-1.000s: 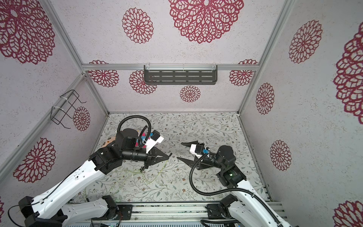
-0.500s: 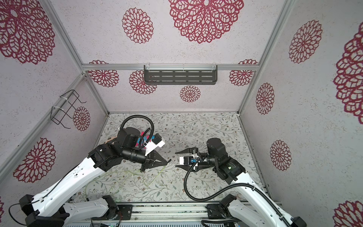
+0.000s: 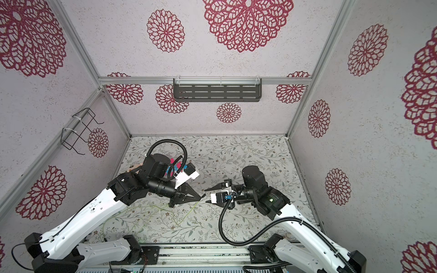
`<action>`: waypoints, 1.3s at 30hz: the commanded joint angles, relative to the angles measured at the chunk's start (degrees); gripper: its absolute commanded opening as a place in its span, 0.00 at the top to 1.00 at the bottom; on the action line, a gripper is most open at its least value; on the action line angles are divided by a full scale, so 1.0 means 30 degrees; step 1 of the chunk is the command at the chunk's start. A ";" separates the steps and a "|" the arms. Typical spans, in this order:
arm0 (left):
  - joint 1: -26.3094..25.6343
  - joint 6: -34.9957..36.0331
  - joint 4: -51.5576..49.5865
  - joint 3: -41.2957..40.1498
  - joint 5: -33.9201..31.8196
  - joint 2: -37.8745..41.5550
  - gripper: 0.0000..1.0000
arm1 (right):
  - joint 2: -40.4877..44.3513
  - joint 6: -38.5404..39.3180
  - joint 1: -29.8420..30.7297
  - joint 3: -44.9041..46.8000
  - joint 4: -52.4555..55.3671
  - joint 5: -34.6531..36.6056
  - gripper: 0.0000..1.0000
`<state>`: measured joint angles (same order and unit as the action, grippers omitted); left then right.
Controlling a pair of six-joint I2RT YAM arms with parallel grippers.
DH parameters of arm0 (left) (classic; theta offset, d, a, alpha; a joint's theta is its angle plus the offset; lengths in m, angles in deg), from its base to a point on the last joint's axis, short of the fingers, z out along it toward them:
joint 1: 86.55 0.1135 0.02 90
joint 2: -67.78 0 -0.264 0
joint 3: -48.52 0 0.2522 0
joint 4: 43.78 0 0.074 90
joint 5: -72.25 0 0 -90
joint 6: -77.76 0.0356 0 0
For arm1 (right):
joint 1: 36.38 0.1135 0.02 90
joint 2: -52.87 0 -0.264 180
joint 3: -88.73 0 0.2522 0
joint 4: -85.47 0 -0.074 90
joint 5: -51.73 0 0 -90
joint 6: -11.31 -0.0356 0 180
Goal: Plug wired earphones into phones
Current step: Pick up the wired earphone from the center of the board.
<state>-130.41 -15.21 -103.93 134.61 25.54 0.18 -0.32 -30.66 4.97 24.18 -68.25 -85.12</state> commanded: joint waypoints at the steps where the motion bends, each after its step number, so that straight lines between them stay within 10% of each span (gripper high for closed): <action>1: -0.0146 0.0545 -0.0269 0.0277 0.0410 -0.0299 1.00 | 0.0012 0.0297 0.0248 -0.0635 -0.0711 -0.0753 0.61; 26: -0.0380 0.0413 -0.0543 0.0452 -0.0626 -0.0250 1.00 | 0.0281 0.0150 0.0545 -0.0210 -0.0235 -0.0407 0.95; 27: -0.0401 0.0425 -0.0683 0.0538 -0.1243 -0.0221 0.98 | 0.0250 0.0078 0.0545 -0.0262 -0.0120 -0.0409 0.96; 30: -0.0736 0.0572 -0.0901 0.0527 -0.4414 0.0092 0.24 | 0.0152 -0.0382 0.0545 -0.0328 0.0291 -0.0225 0.97; 32: -0.0921 0.0780 -0.0819 0.0363 -0.6407 0.0533 0.07 | 0.0073 -0.0931 0.0545 -0.0276 0.0578 0.0428 0.98; 39: -0.2553 0.2840 0.4541 -0.3698 -1.1175 0.3356 0.12 | 0.0614 -0.4014 0.0575 0.1053 -0.0379 0.2850 1.00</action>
<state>-135.98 -11.91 -98.38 127.03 -0.84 7.96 0.12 -36.50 6.28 26.50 -67.27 -79.74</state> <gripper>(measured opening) 0.894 0.093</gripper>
